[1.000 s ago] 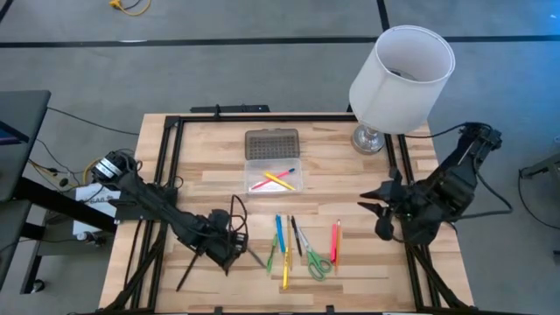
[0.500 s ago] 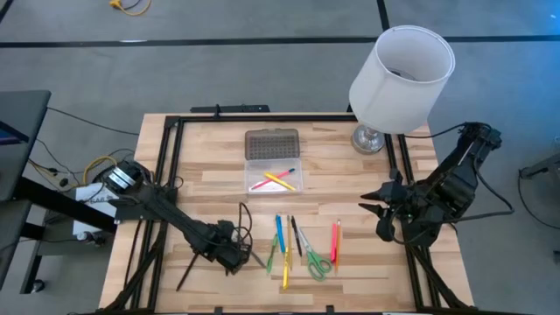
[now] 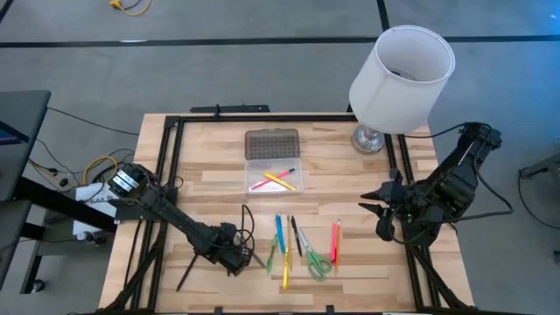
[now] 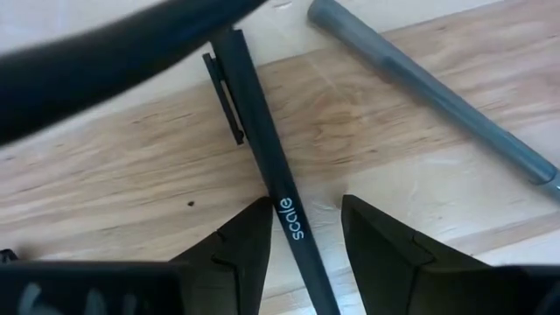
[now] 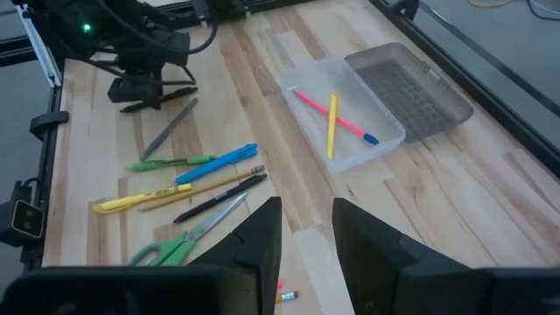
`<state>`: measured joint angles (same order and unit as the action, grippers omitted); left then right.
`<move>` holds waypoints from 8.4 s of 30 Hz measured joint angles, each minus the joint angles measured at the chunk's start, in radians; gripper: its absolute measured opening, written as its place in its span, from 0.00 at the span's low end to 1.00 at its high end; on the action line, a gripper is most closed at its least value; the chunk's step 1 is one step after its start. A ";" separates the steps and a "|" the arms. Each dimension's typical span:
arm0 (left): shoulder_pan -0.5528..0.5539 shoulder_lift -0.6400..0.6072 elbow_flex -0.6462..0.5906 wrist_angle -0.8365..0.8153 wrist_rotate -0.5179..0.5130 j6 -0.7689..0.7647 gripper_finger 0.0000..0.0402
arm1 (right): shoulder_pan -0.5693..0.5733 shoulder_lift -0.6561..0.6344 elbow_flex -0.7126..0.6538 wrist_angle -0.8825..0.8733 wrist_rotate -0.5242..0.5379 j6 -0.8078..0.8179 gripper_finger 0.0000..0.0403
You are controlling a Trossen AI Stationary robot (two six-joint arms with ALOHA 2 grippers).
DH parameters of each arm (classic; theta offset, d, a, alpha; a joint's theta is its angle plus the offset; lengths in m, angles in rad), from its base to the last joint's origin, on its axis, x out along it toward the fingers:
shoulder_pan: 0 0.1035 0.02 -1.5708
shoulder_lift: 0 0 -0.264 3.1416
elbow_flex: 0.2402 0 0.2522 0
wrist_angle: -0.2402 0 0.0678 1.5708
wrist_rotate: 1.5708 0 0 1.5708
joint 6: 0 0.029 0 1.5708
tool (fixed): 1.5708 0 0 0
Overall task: Pick & place school supplies into a supply box
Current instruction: Put the middle black pen into the supply box, then put the pink marker pen into the supply box
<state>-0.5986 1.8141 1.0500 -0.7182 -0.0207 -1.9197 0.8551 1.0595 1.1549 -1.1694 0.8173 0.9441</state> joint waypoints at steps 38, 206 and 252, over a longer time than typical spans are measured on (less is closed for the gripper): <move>-0.003 0.004 -0.005 -0.111 -0.100 0.104 0.07 | 0.000 0.000 0.000 -0.027 0.002 -0.001 0.24; 0.229 -0.268 0.291 -0.174 -0.407 1.610 0.38 | -0.146 0.549 -0.052 0.337 -0.381 0.990 0.24; 0.008 -0.480 0.124 -0.234 -0.669 1.021 0.38 | -0.222 0.809 -0.073 0.417 -0.556 0.959 0.24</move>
<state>-0.5903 1.3346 1.1740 -0.9520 -0.6898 -0.8988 0.6334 1.8687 1.0816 -0.7521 0.2609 1.9030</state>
